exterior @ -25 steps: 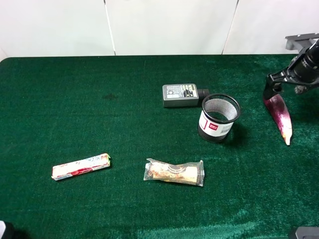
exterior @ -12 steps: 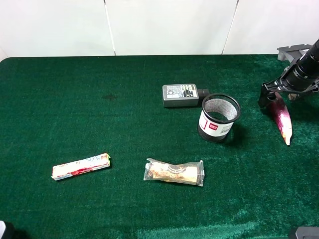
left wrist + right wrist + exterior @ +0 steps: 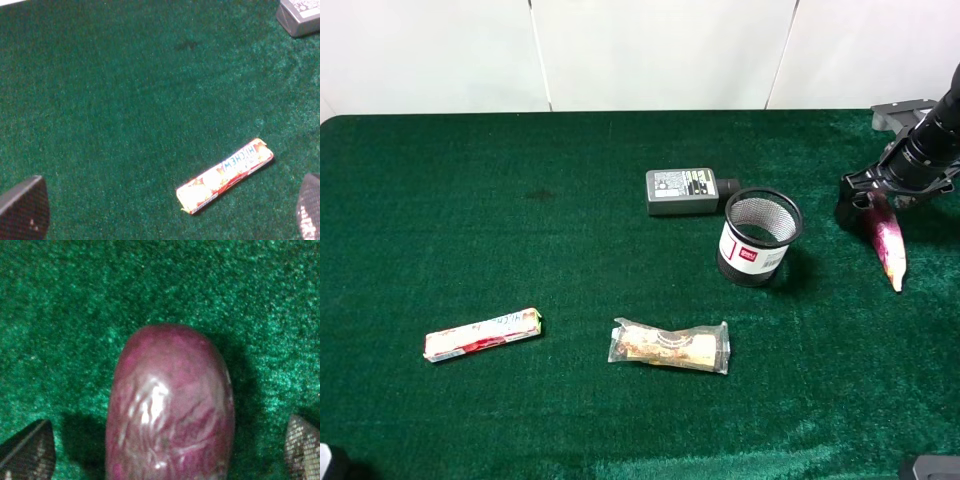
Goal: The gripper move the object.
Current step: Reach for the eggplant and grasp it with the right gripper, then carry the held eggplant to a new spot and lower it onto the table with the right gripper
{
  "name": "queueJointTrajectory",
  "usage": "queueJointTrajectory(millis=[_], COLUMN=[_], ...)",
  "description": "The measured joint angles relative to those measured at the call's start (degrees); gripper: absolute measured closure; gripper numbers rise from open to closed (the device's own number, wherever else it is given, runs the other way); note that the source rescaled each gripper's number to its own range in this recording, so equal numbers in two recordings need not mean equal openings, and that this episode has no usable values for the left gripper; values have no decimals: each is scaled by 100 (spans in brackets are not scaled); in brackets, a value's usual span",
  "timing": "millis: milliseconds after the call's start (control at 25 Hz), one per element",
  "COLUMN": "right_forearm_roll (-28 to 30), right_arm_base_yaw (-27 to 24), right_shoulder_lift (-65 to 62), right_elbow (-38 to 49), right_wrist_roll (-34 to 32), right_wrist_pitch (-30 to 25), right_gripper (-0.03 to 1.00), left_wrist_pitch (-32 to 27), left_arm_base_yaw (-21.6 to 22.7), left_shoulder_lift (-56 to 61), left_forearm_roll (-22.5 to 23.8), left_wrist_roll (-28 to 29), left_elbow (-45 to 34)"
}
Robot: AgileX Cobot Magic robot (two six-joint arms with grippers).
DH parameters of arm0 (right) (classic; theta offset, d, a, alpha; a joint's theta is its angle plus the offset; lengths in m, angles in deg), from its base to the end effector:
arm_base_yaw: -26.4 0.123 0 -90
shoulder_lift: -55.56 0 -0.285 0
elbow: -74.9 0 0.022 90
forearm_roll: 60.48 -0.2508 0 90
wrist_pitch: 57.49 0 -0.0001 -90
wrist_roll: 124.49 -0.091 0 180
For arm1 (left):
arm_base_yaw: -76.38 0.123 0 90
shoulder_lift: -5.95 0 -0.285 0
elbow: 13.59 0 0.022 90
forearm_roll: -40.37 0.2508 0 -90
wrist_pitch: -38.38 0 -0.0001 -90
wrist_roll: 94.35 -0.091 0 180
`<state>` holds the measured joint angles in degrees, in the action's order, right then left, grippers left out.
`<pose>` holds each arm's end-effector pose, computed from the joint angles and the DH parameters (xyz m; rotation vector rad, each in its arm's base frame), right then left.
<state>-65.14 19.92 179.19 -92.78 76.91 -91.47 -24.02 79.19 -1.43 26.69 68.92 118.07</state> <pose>0.3621 -0.0370 0.1058 -0.2909 2.9444 0.0110 -0.0079 -0.0195 0.2780 0.2636 2.0218 -0.0731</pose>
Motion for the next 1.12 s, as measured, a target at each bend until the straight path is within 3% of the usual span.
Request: queueJointTrajectory(millis=[80, 160, 240, 360, 1000, 1120], right_forearm_roll=[0, 0, 0, -11, -3, -3], right_arm_base_yaw=[0, 0, 0, 0, 0, 0], right_shoulder_lift=[0, 0, 0, 0, -6, -17], right_elbow=[0, 0, 0, 0, -7, -167], right_wrist_roll=[0, 0, 0, 0, 0, 0], right_wrist_pitch=[0, -5, -10, -38, -148, -435], right_gripper=[-2, 13, 42, 97, 95, 95], left_wrist_pitch=[0, 0, 0, 0, 0, 0], left_arm_base_yaw=[0, 0, 0, 0, 0, 0], left_shoulder_lift=[0, 0, 0, 0, 0, 0], left_forearm_roll=[0, 0, 0, 0, 0, 0], left_wrist_roll=[0, 0, 0, 0, 0, 0], left_elbow=[0, 0, 0, 0, 0, 0])
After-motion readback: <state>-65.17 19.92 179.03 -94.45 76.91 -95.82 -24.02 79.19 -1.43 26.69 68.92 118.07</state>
